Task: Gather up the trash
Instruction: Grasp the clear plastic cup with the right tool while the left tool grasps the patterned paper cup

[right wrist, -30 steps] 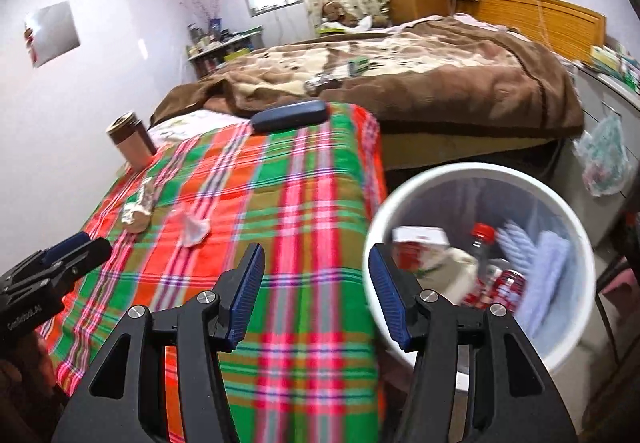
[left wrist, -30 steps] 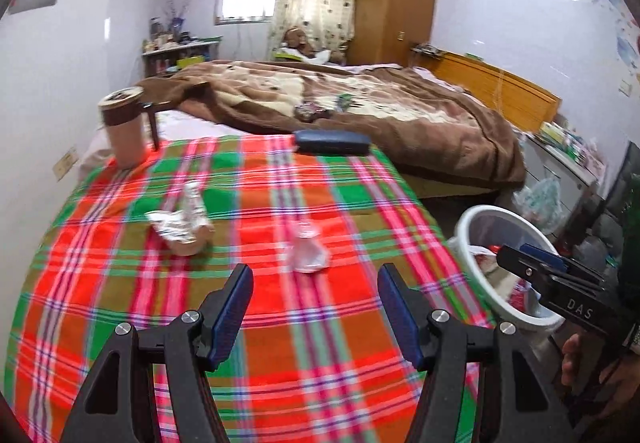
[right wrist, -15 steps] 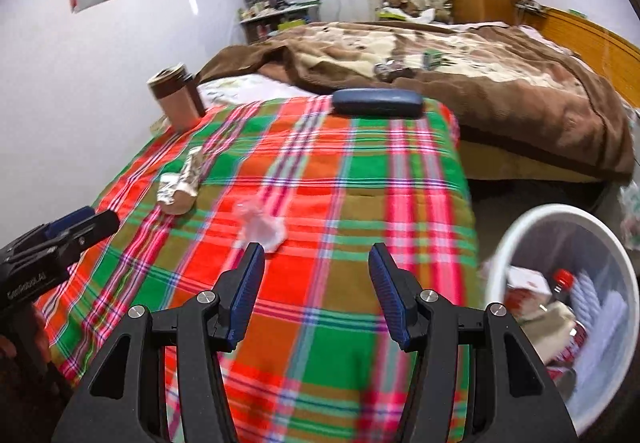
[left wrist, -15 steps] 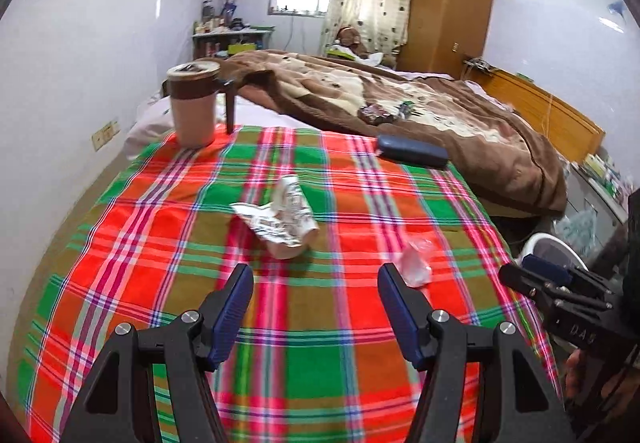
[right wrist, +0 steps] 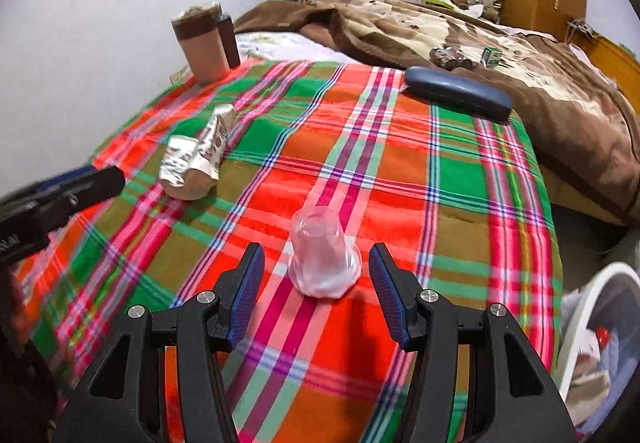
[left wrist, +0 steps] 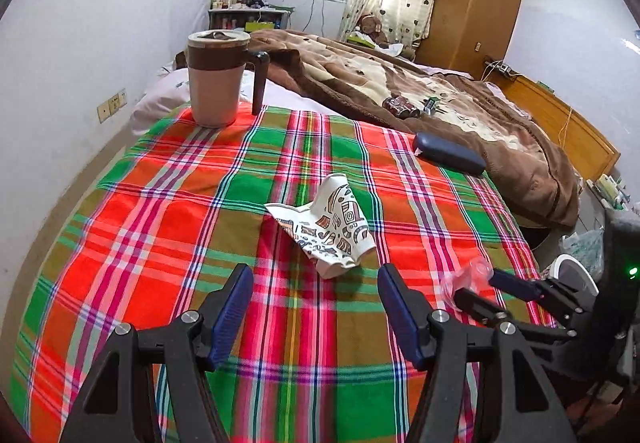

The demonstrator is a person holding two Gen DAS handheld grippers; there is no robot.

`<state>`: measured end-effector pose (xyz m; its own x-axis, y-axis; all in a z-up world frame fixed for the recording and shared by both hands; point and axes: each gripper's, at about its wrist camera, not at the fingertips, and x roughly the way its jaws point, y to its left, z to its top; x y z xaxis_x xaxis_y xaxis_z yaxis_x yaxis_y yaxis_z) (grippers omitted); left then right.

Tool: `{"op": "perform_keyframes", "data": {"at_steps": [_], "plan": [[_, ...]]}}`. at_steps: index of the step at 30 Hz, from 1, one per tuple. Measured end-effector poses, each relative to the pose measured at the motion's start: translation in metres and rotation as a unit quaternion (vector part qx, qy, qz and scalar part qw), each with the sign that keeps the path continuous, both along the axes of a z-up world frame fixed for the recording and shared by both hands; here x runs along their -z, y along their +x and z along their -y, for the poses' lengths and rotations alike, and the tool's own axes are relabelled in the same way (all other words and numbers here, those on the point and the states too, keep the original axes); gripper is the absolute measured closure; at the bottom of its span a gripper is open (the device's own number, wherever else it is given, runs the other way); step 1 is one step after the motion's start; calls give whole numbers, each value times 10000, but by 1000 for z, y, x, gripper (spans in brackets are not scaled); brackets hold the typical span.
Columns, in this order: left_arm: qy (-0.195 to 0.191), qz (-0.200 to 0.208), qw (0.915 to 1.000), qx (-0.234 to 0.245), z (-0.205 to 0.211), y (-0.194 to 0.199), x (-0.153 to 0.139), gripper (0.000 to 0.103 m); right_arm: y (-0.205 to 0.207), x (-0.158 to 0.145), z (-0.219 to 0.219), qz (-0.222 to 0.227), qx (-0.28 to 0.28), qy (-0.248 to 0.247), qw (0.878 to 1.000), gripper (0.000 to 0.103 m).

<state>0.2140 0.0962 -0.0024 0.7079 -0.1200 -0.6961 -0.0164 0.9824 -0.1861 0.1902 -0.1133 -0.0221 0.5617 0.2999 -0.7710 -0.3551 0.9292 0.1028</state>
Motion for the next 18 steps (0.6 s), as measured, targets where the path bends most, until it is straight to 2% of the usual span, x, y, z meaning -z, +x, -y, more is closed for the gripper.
{"op": "perform_keyframes", "data": {"at_steps": [7,10,11,12,13,14,15,18], "plan": [[13,-79,9999,81,4,18,6,38,10,7,2,-150,148,144,9997,47],[-95,-127,9998,80,5,26,9,28,11,7,1,-117,211,180,9995,47],[-112,-137,9998,73,6,30,9,28,11,6,0,-99,217,186,9995,48],[-112,-146,9998,67,7,32,10,28,10,6,-1,-63,223,217,9995,53],[-104,-171,9998,61,9,34,11,28,11,6,-1,-59,237,231,9994,62],[-94,-209,9997,39,10,38,12,28,10,7,-2,-79,276,235,9993,66],[-88,-220,9997,28,11,40,13,28,9,8,-1,-82,321,253,9991,69],[-73,-286,9995,53,16,48,17,28,10,8,2,-80,378,361,9986,69]]}}
